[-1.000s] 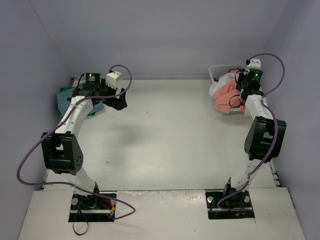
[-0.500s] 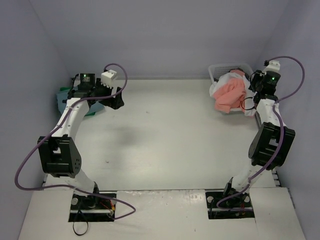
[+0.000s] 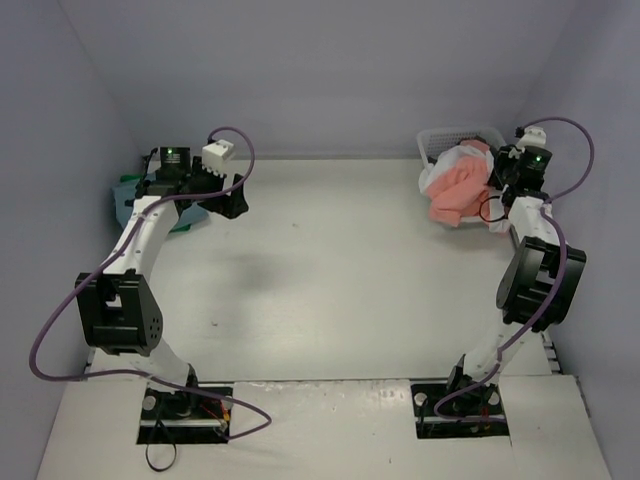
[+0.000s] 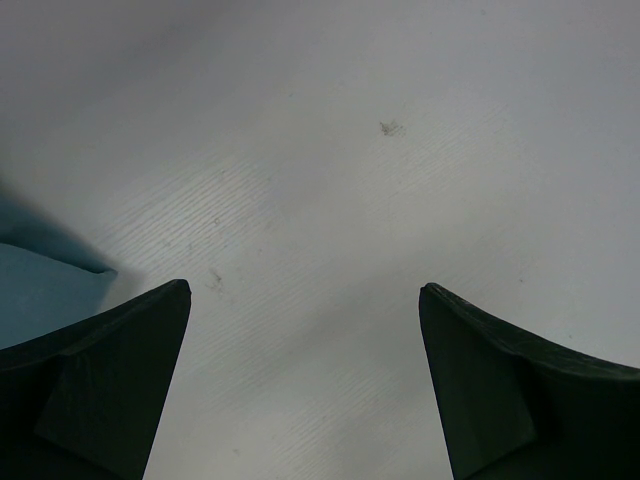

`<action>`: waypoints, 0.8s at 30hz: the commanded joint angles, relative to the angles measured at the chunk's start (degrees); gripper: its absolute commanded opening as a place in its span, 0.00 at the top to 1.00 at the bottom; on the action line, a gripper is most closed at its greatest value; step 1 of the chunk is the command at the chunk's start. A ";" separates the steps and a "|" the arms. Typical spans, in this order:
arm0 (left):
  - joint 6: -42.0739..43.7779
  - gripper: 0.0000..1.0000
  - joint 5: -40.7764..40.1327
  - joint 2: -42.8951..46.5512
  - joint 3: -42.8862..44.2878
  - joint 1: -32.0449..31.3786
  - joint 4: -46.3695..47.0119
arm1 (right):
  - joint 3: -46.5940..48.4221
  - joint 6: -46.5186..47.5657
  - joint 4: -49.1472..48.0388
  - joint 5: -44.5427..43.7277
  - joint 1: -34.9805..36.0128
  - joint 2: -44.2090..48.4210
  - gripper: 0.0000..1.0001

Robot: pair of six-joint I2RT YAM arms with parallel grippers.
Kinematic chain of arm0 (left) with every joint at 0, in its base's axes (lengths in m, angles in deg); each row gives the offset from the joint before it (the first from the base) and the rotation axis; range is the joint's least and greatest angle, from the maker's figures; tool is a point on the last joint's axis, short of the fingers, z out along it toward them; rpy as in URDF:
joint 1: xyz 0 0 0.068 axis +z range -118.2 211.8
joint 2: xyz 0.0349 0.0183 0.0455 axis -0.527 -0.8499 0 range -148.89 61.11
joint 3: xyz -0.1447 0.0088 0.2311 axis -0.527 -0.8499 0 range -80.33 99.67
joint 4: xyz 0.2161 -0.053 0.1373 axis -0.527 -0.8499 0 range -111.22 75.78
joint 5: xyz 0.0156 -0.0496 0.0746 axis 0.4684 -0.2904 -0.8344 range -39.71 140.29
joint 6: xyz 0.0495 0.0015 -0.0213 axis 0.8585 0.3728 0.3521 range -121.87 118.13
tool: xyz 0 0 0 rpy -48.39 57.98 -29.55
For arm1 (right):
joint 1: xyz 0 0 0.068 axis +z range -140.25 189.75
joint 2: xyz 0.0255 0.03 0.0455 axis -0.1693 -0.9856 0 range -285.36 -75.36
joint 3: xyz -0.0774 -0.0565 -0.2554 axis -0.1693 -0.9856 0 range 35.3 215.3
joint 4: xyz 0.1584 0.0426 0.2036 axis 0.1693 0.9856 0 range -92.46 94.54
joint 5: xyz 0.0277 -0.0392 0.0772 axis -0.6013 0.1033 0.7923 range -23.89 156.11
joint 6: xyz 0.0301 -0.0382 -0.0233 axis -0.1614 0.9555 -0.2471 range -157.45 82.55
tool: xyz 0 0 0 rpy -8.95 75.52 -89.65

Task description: Fold and stack the t-shirts

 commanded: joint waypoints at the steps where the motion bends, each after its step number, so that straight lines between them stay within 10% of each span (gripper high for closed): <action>1: -0.04 0.09 1.16 3.25 1.68 0.35 2.71 | 3.59 2.04 -0.11 1.47 1.25 0.29 0.67; 13: -0.04 0.09 1.33 3.34 0.89 0.62 2.71 | 2.36 4.07 1.30 1.20 2.48 0.65 0.69; 18: -0.21 0.09 1.86 3.87 0.71 0.79 2.53 | 2.62 4.42 2.09 1.56 2.13 -0.23 0.94; 24: -0.65 0.09 2.30 4.05 0.80 1.15 2.44 | 2.80 4.16 2.10 -0.11 2.04 1.87 1.00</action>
